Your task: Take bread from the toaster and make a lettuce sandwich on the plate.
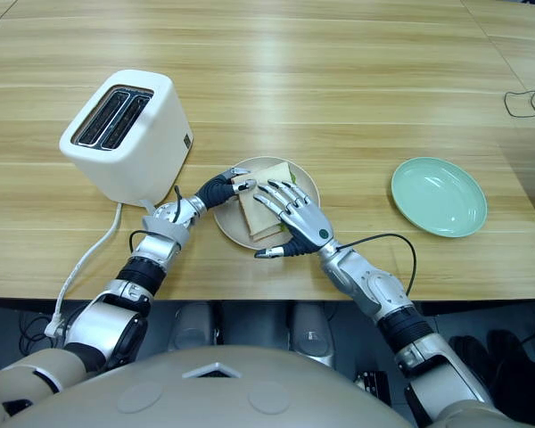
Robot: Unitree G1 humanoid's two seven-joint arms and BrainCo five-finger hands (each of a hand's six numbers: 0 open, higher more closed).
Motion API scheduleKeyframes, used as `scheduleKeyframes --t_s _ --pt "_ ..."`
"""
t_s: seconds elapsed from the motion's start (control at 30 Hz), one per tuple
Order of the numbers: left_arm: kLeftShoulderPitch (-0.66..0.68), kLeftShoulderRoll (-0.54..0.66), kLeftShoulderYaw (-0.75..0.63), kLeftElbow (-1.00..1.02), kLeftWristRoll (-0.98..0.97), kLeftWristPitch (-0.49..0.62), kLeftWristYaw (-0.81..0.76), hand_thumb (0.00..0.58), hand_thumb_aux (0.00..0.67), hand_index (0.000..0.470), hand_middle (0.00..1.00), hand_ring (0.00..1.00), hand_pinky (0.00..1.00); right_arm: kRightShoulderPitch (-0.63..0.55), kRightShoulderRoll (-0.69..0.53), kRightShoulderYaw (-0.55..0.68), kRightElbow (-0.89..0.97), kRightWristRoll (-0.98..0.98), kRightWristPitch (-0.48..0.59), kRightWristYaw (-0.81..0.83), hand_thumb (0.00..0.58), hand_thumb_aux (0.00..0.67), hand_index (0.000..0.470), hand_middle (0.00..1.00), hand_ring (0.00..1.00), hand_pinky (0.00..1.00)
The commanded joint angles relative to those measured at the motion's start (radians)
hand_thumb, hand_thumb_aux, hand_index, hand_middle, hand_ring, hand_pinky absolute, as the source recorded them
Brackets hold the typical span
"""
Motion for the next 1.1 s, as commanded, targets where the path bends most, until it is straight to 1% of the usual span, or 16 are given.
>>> scheduleKeyframes --t_s 0.03,0.3,0.33,0.37,0.4,0.43,0.47,0.5,0.53,0.57,0.6,0.63,0.67,0.77,0.9,1.1 --pt "-0.009 -0.007 -0.017 0.093 0.044 0.001 0.027 0.58 0.67 0.46 1.0 1.0 1.0 -0.006 -0.006 0.038 0.074 -0.007 0.016 0.047 0.0 0.0 0.0 0.0 0.0 0.0" --pt "-0.065 0.002 -0.016 0.193 0.118 -0.054 0.135 0.58 0.67 0.46 1.0 1.0 1.0 -0.026 -0.002 0.089 0.196 0.011 0.035 0.12 0.0 0.0 0.0 0.0 0.0 0.0" --pt "-0.073 0.006 -0.019 0.203 0.136 -0.066 0.166 0.576 0.615 0.422 1.0 1.0 1.0 -0.027 -0.001 0.095 0.208 0.014 0.035 0.129 0.0 0.0 0.0 0.0 0.0 0.0" --pt "-0.083 0.013 -0.022 0.215 0.159 -0.078 0.203 0.576 0.615 0.422 1.0 1.0 1.0 -0.028 -0.002 0.101 0.216 0.016 0.035 0.133 0.0 0.0 0.0 0.0 0.0 0.0" --pt "-0.093 0.021 -0.027 0.224 0.183 -0.091 0.244 0.474 0.384 0.263 0.96 0.96 0.96 -0.029 -0.002 0.106 0.221 0.02 0.035 0.136 0.0 0.0 0.0 0.0 0.0 0.0" --pt "-0.103 0.03 -0.032 0.228 0.21 -0.11 0.292 0.328 0.229 0.157 0.86 0.86 0.86 -0.031 -0.003 0.11 0.225 0.024 0.036 0.141 0.0 0.0 0.0 0.0 0.0 0.0" --pt "-0.111 0.037 -0.034 0.23 0.228 -0.123 0.327 0.328 0.229 0.157 0.86 0.86 0.86 -0.032 -0.004 0.113 0.229 0.026 0.035 0.143 0.0 0.0 0.0 0.0 0.0 0.0" --pt "-0.119 0.043 -0.035 0.229 0.239 -0.138 0.354 0.0 0.0 0.0 0.67 0.67 0.67 -0.034 -0.005 0.116 0.233 0.028 0.035 0.144 0.0 0.0 0.0 0.0 0.0 0.0" --pt "-0.125 0.044 -0.03 0.226 0.238 -0.154 0.368 0.0 0.0 0.0 0.29 0.29 0.29 -0.036 -0.007 0.119 0.236 0.03 0.035 0.145 0.0 0.0 0.0 0.0 0.0 0.0" --pt "-0.13 0.038 -0.011 0.221 0.208 -0.164 0.353 0.0 0.0 0.0 0.2 0.2 0.2 -0.037 -0.008 0.12 0.238 0.033 0.035 0.145 0.0 0.0 0.0 0.0 0.0 0.0" --pt "-0.135 0.033 0.008 0.217 0.18 -0.169 0.337 0.0 0.0 0.0 0.2 0.2 0.2 -0.038 -0.009 0.122 0.24 0.034 0.035 0.145 0.0 0.0 0.0 0.0 0.0 0.0" --pt "-0.141 0.032 0.02 0.216 0.166 -0.174 0.331 0.0 0.0 0.0 0.05 0.05 0.05 -0.039 -0.01 0.124 0.243 0.035 0.035 0.144 0.0 0.0 0.0 0.0 0.0 0.0" --pt "-0.15 0.038 0.027 0.216 0.167 -0.185 0.348 0.0 0.0 0.0 0.0 0.0 0.0 -0.04 -0.011 0.125 0.244 0.038 0.036 0.144 0.0 0.0 0.0 0.0 0.0 0.0" --pt "-0.173 0.052 0.052 0.215 0.162 -0.209 0.389 0.0 0.0 0.0 0.0 0.0 0.0 -0.042 -0.014 0.13 0.247 0.044 0.036 0.145 0.0 0.0 0.0 0.0 0.0 0.0" --pt "-0.192 0.056 0.122 0.188 0.123 -0.248 0.454 0.0 0.0 0.0 0.0 0.0 0.0 -0.048 -0.015 0.136 0.26 0.052 0.034 0.149 0.0 0.0 0.0 0.0 0.0 0.0" --pt "-0.167 0.053 0.152 0.103 0.104 -0.325 0.483 0.0 0.0 0.0 0.0 0.0 0.0 -0.054 -0.012 0.14 0.273 0.056 0.036 0.143 0.0 0.0 0.0 0.0 0.0 0.0"
